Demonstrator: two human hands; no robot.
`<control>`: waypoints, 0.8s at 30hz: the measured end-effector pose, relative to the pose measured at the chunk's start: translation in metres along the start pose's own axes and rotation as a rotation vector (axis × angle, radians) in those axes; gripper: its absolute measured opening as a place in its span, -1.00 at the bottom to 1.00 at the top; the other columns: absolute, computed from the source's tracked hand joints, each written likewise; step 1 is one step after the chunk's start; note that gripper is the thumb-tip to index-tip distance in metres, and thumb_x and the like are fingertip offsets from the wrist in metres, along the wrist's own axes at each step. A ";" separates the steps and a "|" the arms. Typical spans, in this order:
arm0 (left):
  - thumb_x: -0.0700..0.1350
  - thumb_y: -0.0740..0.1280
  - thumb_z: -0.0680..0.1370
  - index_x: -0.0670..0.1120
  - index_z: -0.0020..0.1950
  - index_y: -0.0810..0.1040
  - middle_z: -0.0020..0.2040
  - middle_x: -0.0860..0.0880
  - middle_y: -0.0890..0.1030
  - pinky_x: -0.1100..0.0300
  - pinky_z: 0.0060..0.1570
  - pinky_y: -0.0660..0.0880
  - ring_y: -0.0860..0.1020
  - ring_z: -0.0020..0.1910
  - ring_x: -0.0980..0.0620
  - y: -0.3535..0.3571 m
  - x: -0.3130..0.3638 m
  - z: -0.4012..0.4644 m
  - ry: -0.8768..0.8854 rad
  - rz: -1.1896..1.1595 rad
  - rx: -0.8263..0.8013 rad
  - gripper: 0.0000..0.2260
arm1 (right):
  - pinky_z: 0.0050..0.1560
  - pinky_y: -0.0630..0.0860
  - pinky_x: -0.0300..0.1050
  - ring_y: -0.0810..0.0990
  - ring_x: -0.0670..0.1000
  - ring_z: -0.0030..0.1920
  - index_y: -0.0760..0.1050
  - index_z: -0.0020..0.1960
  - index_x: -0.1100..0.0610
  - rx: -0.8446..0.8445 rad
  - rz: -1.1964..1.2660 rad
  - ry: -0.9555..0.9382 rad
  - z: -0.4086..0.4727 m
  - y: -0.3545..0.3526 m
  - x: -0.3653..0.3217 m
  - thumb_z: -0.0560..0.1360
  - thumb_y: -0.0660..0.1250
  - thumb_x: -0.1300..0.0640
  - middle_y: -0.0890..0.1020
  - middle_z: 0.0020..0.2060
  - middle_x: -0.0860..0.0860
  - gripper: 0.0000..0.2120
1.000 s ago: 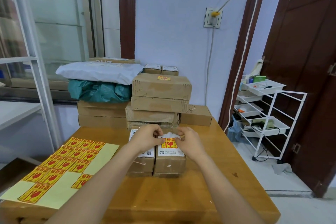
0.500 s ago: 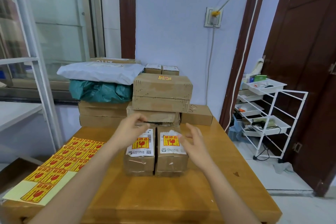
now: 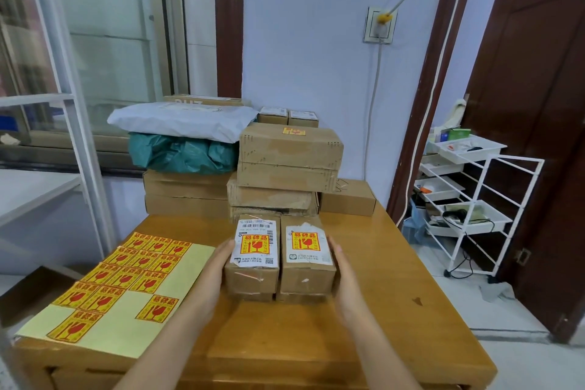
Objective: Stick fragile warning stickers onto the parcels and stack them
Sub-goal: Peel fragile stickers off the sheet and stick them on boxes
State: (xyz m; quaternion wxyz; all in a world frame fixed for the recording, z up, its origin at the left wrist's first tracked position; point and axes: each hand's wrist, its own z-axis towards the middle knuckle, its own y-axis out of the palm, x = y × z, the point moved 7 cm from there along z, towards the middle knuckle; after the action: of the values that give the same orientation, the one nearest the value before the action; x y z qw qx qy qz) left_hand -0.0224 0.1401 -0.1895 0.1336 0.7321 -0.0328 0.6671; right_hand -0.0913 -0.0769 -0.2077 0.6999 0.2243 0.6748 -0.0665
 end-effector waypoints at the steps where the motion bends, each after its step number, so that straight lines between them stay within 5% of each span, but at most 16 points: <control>1: 0.16 0.15 0.59 0.06 0.13 0.61 0.01 -0.02 0.69 -0.01 0.21 0.43 0.59 0.11 -0.04 0.000 -0.003 -0.001 -0.026 -0.030 0.006 -0.68 | 0.23 0.46 0.00 0.56 0.02 0.22 0.45 0.35 -0.06 0.005 0.022 0.035 0.001 0.000 0.005 0.56 0.07 -0.20 0.64 0.14 -0.03 -0.55; 6: 0.14 0.15 0.59 0.05 0.05 0.63 -0.04 -0.04 0.70 -0.08 0.27 0.40 0.61 0.08 -0.08 0.002 -0.008 -0.004 -0.066 -0.114 0.037 -0.69 | 0.19 0.45 -0.06 0.59 0.00 0.16 0.50 0.31 0.01 -0.011 -0.016 0.097 0.003 0.009 0.016 0.58 -0.03 -0.24 0.67 0.08 -0.01 -0.47; 12: 0.09 0.11 0.62 0.01 -0.06 0.59 -0.31 0.03 0.69 0.11 -0.13 0.45 0.60 -0.12 -0.02 -0.001 -0.001 -0.002 -0.037 -0.117 0.084 -0.70 | -0.05 0.49 -0.26 0.58 -0.08 0.17 0.37 0.41 -0.08 -0.038 -0.095 0.075 0.004 0.020 0.017 0.55 -0.01 -0.31 0.62 0.18 -0.05 -0.45; 16: 0.09 0.11 0.62 0.03 -0.04 0.58 -0.29 0.05 0.70 0.12 -0.12 0.46 0.60 -0.10 0.00 -0.005 0.003 0.001 -0.009 -0.058 0.069 -0.72 | 0.28 0.43 -0.09 0.49 -0.06 0.29 0.35 0.39 -0.15 -0.037 -0.111 0.011 0.003 0.017 0.005 0.40 0.18 -0.40 0.55 0.27 -0.06 -0.37; 20: 0.10 0.13 0.62 0.05 0.01 0.58 -0.12 -0.01 0.69 0.05 0.00 0.47 0.60 -0.04 -0.03 -0.009 0.012 0.004 0.010 -0.005 0.066 -0.74 | 0.41 0.28 -0.01 0.36 -0.08 0.37 0.33 0.26 -0.32 -0.030 -0.158 -0.011 0.004 0.009 -0.003 0.42 0.11 -0.37 0.45 0.34 -0.15 -0.57; 24: 0.08 0.15 0.62 0.02 0.27 0.49 0.21 0.08 0.54 0.14 0.14 0.42 0.48 0.17 0.06 -0.012 0.035 0.005 0.138 0.150 0.109 -0.70 | 0.45 0.22 0.13 0.30 -0.07 0.42 0.30 0.24 -0.44 -0.040 -0.227 -0.044 0.010 0.000 -0.010 0.30 0.10 -0.53 0.37 0.42 -0.15 -0.47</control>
State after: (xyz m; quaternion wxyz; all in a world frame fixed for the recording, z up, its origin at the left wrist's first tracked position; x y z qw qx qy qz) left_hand -0.0111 0.1549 -0.1569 0.0452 0.6860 -0.0417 0.7250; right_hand -0.0833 -0.0828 -0.1982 0.7067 0.1307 0.6817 -0.1367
